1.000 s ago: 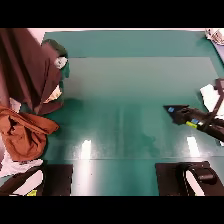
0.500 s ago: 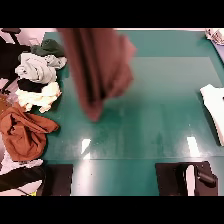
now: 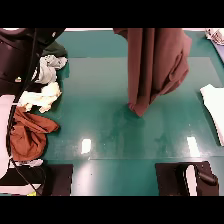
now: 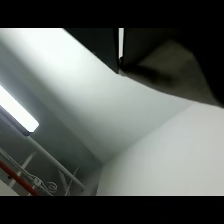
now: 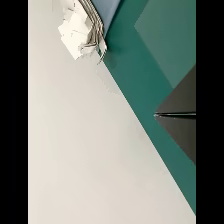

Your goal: Fold the shirts.

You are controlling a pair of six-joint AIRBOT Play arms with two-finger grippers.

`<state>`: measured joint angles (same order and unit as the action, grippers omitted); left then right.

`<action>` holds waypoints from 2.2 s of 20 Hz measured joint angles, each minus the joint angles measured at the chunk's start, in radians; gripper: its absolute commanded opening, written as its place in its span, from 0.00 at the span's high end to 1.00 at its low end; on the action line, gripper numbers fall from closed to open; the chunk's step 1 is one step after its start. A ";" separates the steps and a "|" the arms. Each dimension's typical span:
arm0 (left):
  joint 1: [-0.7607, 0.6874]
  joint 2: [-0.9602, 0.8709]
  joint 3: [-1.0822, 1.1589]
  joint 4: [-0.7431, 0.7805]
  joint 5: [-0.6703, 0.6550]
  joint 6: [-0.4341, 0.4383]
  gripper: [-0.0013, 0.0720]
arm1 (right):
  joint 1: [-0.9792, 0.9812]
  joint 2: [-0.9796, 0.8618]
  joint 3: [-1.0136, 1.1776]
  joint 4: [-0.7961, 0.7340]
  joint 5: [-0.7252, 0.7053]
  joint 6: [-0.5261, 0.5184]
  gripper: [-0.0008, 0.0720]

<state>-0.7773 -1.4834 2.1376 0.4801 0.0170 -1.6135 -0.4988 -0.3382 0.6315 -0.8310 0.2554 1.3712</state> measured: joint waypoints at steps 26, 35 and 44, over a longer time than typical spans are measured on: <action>0.599 0.001 -0.459 1.115 -0.964 -0.280 0.95 | 0.457 -0.717 0.346 -0.010 0.963 -0.020 0.96; 0.624 -0.019 -0.507 1.148 -1.092 -0.266 0.95 | 0.615 -0.807 0.346 -0.062 0.953 -0.006 0.96; 0.622 0.177 -0.850 1.129 -1.190 -0.239 0.95 | 0.621 -0.822 0.346 -0.177 0.918 -0.001 0.95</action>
<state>-0.1551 -1.3060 1.2873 1.6089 -1.1732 -1.8526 0.1223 -1.1606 0.9779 -1.0084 1.1736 1.3701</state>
